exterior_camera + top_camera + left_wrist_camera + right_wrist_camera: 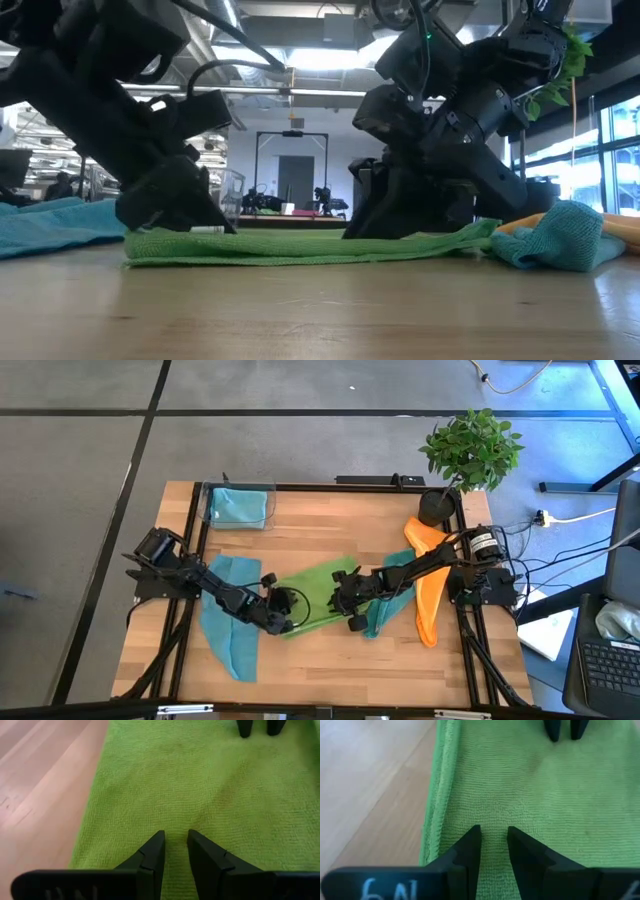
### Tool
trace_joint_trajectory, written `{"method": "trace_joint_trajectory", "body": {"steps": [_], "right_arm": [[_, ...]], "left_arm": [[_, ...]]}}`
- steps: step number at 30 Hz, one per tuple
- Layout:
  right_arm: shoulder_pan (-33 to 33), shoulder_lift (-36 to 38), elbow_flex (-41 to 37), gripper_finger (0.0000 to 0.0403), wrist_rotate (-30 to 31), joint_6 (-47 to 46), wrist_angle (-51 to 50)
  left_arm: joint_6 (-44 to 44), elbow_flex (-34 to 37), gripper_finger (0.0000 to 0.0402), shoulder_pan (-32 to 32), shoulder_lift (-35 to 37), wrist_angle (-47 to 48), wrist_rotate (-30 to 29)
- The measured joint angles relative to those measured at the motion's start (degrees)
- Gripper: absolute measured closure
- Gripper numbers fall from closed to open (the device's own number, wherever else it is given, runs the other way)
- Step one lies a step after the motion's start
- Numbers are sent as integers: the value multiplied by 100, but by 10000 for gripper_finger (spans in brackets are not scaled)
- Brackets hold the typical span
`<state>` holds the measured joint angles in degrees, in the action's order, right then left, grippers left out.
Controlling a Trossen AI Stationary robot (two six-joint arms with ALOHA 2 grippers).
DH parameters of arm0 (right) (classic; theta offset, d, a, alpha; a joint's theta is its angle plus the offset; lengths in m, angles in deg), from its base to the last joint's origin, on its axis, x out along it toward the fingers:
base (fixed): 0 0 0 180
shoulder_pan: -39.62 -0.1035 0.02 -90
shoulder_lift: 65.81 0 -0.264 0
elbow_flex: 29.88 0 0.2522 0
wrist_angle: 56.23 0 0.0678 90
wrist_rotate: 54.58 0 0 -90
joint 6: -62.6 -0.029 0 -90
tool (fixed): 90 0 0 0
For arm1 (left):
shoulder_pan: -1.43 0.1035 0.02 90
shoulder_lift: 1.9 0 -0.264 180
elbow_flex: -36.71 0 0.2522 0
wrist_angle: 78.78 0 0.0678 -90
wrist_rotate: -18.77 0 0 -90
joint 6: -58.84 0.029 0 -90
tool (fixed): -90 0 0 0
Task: Fold microfiber towels
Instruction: Fold the green microfiber cloth
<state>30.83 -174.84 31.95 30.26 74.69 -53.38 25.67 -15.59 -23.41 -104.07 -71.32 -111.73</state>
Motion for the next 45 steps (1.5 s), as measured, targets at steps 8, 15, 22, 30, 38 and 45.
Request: {"method": "trace_joint_trajectory", "body": {"steps": [8,15,22,30,38,45], "right_arm": [[-28,7,-3,301,-79,-19,62],[-221,44,513,302,-103,-17,316],[-538,-20,750,302,-109,17,375],[-546,-271,740,302,1164,-335,-521],[-571,-275,678,302,2127,-789,-625],[-721,-268,678,302,2065,-872,-705]], "left_arm": [[-128,-2,324,-63,0,94,2],[-124,2,324,-257,4,148,-15],[-631,9,324,-422,0,642,-508],[-2203,13,324,-523,2,1021,-636],[-2780,24,324,-1144,-123,828,-1045],[-2925,24,324,-1559,-588,383,-1784]]}}
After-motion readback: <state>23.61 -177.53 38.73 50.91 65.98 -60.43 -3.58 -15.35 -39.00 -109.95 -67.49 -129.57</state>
